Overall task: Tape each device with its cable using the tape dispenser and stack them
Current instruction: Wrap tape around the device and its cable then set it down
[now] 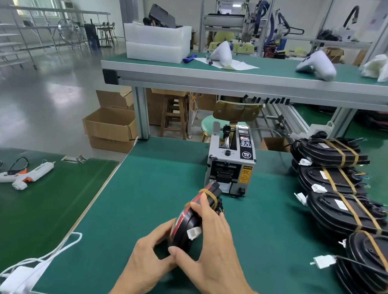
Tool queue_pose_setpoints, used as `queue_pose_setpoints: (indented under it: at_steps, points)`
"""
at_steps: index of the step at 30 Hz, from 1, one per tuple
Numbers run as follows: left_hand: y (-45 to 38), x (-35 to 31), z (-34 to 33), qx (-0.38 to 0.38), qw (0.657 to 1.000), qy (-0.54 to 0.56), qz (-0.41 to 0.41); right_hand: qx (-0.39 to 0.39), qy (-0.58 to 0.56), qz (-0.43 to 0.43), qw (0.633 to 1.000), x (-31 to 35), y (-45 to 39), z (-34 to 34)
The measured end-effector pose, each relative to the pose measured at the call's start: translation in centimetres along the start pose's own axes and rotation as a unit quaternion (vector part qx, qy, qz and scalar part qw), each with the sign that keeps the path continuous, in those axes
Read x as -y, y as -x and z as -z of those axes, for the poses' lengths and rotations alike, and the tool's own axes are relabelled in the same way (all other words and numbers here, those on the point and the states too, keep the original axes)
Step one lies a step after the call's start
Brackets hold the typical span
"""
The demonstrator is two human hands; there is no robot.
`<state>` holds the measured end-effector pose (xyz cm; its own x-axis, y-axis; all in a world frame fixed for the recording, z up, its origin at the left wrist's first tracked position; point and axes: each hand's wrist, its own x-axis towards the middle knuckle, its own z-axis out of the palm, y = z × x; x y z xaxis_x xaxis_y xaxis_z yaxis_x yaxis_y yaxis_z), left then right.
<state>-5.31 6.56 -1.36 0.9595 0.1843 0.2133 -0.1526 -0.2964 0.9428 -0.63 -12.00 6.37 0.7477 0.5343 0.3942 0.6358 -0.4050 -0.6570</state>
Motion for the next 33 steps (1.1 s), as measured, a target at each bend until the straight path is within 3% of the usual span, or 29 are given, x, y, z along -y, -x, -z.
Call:
queue_pose_setpoints:
  at_steps: [4,7,10,14,18,21,33]
  points:
    - [0.0,-0.6,0.0,0.003,1.0,-0.006,-0.011,-0.107,-0.122,-0.049,0.986,-0.1,-0.7,1.4]
    - [0.1,-0.8,-0.1,0.002,1.0,-0.013,-0.019,-0.203,-0.189,-0.174,0.945,-1.7,-3.1,3.1]
    - [0.3,-0.8,0.0,0.009,1.0,-0.005,-0.02,-0.185,-0.121,-0.281,0.934,-3.9,-5.4,4.7]
    - [0.2,-1.0,0.1,0.011,1.0,-0.001,-0.017,-0.166,-0.049,-0.318,0.932,-5.6,-8.2,5.8]
    - [0.2,-0.9,0.1,0.017,1.0,-0.006,-0.013,-0.134,-0.076,-0.323,0.934,-6.7,-10.5,5.5]
    - [0.2,-0.8,0.3,0.02,1.0,-0.017,-0.016,-0.167,-0.08,-0.344,0.921,-7.1,-11.7,4.3]
    - [0.1,-1.0,0.3,0.017,1.0,-0.019,-0.016,-0.269,-0.201,-0.455,0.825,-7.5,-15.0,2.1]
